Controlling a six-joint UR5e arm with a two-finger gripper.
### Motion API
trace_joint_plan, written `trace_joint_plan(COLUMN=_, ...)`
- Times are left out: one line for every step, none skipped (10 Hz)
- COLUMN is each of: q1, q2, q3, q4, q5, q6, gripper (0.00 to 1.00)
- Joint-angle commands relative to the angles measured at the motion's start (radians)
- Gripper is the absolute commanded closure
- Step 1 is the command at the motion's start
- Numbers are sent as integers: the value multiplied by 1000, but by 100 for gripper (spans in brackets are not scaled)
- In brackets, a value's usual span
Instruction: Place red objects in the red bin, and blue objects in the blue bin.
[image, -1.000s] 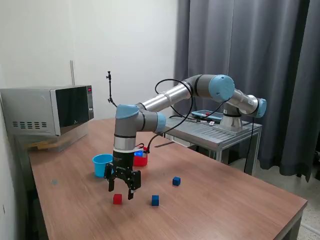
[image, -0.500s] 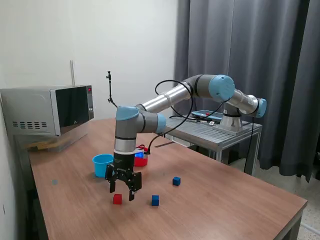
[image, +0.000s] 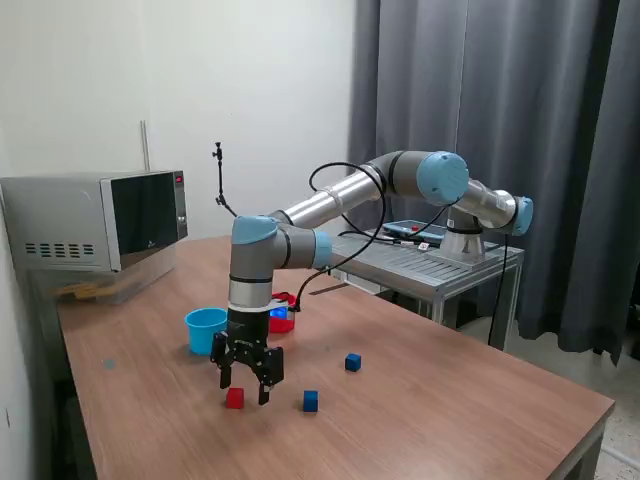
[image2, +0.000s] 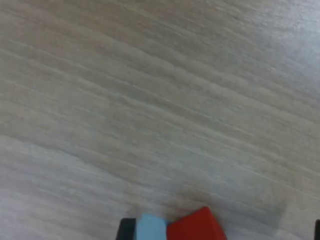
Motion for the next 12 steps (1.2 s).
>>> trace_joint_plan(q1=0, q2=3, q3=-10, q4=-1, q5=3, q6=0, gripper=0)
trace_joint_plan(q1=0, q2=3, q3=-7, q4=0, q5=1, q6=0, gripper=0)
trace_joint_plan(q1=0, q2=3, q3=-6, q4=-1, q5=1, q6=0, gripper=0)
trace_joint_plan(q1=0, q2=3, q3=-10, q4=0, q5=1, q6=2, gripper=0)
trace_joint_plan(q1=0, q2=3, q3=-15, q4=0, q5=0, q6=17, gripper=0)
trace_joint_plan(q1=0, q2=5, q3=-7, q4=-1, q5=-3, q6=141, gripper=0)
trace_joint_plan(q1=0, q2=5, q3=-6, q4=-5, q5=-5, q6=211, gripper=0)
trace_joint_plan(q1=0, q2=5, q3=-13, q4=-18, q5=-8, q6=268, gripper=0)
trace_joint_plan(q1=2, q2=3, q3=-12, q4=-23, q5=-22, q6=326, gripper=0)
trace_joint_plan(q1=3, q2=3, q3=-7, q4=-23, q5=-45, q6=378, gripper=0)
trace_joint_plan(q1=5, q2=3, q3=-13, q4=-23, q5=-56, q6=408, gripper=0)
trace_joint_plan(q1=6, q2=3, q3=-13, q4=-21, q5=-66, q6=452, gripper=0)
